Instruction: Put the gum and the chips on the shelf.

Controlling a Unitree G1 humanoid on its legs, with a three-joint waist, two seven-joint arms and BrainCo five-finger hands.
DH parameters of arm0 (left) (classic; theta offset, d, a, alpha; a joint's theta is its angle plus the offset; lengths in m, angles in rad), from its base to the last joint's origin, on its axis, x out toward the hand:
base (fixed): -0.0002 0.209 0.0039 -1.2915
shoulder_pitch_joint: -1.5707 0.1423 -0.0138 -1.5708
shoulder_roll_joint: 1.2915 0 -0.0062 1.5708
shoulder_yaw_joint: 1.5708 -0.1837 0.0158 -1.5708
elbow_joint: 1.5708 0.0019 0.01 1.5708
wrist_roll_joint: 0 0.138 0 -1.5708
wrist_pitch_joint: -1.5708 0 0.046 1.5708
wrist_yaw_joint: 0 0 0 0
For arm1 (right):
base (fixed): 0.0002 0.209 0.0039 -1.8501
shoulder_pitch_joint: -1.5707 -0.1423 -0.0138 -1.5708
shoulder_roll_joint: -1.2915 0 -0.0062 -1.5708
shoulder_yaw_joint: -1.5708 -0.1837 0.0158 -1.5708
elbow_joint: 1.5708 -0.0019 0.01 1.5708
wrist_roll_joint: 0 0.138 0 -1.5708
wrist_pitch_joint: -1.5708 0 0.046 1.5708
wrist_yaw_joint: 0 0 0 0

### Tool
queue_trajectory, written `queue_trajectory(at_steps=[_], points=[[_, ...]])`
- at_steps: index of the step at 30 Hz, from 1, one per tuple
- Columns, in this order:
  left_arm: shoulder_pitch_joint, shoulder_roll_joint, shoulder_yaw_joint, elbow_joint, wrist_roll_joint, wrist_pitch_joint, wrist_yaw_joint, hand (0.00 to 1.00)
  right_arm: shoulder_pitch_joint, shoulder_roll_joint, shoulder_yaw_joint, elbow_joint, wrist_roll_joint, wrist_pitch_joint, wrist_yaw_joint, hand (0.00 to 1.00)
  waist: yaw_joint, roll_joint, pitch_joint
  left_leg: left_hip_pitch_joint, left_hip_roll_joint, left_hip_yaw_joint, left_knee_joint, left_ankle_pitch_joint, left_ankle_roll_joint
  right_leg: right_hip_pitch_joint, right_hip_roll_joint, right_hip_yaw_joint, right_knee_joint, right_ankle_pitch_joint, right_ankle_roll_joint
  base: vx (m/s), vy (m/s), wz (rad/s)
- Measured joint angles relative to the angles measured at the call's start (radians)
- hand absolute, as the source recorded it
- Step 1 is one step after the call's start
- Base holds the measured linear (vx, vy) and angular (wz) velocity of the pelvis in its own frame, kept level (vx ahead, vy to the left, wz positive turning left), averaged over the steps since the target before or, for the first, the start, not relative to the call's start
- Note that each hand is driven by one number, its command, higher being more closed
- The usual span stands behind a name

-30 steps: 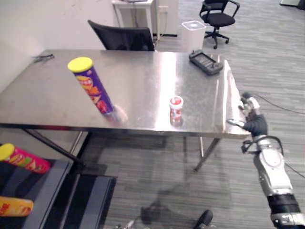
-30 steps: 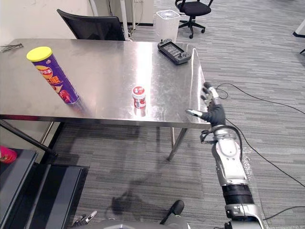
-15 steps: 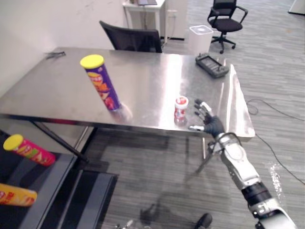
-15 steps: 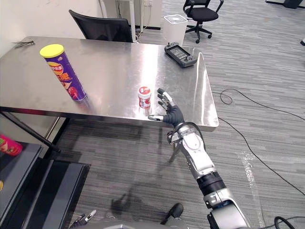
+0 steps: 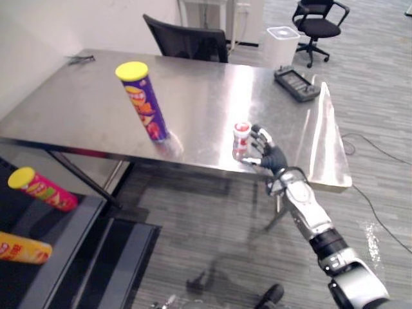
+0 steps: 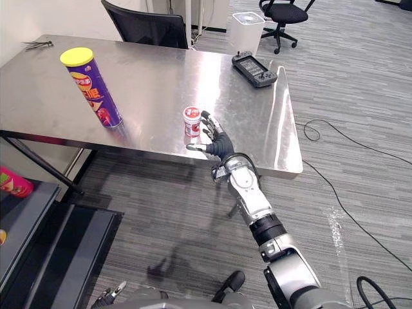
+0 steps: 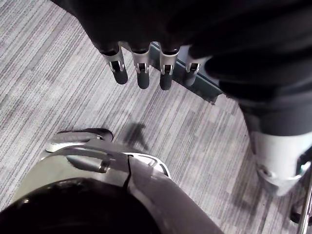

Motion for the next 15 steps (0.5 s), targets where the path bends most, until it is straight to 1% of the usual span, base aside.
queue_trajectory(at_steps=[5, 13, 15], points=[[-0.003, -0.003, 0.004, -0.005, 0.000, 0.000, 0.002, 0.00, -0.020, 0.007, -0.019, 0.039, -0.002, 0.002, -0.029, 0.00, 0.018, 0.000, 0.005, 0.000, 0.000, -0.001, 0.000, 0.000, 0.000, 0.001, 0.001, 0.000, 0.000, 0.000, 0.000, 0.00, 0.000, 0.00], [-0.002, -0.006, 0.009, -0.017, 0.000, 0.000, 0.005, 0.00, -0.021, 0.019, -0.031, 0.067, -0.004, 0.005, -0.049, 0.00, 0.021, -0.001, 0.016, 0.000, 0.000, -0.004, 0.000, 0.000, 0.000, 0.004, 0.000, -0.001, 0.000, 0.000, 0.000, 0.00, -0.001, 0.00], [-0.002, -0.007, 0.009, -0.021, 0.000, 0.000, 0.005, 0.00, -0.023, 0.025, -0.059, 0.067, -0.005, 0.005, -0.064, 0.00, 0.021, -0.001, 0.026, 0.002, 0.000, -0.006, 0.000, 0.000, 0.000, 0.007, 0.000, -0.001, 0.000, 0.000, 0.000, 0.00, 0.000, 0.00]])
